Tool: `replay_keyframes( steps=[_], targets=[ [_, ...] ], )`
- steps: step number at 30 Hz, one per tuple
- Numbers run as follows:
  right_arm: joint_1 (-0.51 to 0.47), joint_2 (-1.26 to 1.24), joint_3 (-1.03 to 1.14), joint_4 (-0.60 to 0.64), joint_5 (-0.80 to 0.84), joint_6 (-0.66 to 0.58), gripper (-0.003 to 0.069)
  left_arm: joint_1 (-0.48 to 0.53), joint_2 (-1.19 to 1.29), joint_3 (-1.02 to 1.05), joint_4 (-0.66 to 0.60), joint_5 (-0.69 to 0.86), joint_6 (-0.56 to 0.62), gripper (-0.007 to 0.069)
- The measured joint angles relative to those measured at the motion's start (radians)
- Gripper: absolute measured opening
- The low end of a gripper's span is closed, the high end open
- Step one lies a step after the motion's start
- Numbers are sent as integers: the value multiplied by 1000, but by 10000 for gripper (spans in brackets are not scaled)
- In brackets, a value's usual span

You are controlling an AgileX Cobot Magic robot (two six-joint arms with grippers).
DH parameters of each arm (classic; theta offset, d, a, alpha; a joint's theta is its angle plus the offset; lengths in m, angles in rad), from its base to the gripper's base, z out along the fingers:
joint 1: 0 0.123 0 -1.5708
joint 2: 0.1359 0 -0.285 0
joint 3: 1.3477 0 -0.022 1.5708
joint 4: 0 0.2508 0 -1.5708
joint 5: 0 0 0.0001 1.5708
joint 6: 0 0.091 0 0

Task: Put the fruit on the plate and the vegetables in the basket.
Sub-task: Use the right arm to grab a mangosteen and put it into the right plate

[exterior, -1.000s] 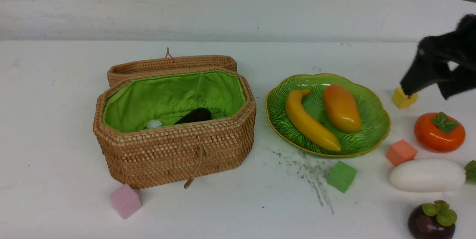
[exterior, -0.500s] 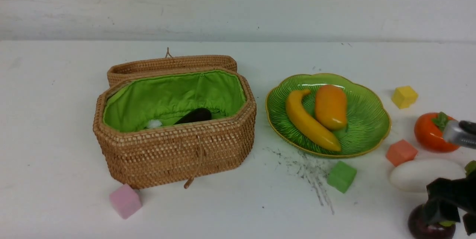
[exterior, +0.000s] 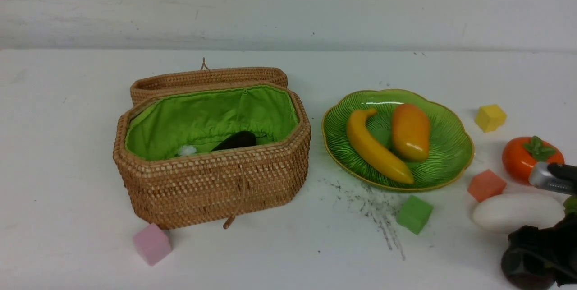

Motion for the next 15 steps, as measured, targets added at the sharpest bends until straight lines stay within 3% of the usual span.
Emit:
replay_keyframes(
  steps=[15],
  targets=[
    [0,-148,-111,352,204,-363,560,0,0,0,0,0,0,193]
  ],
)
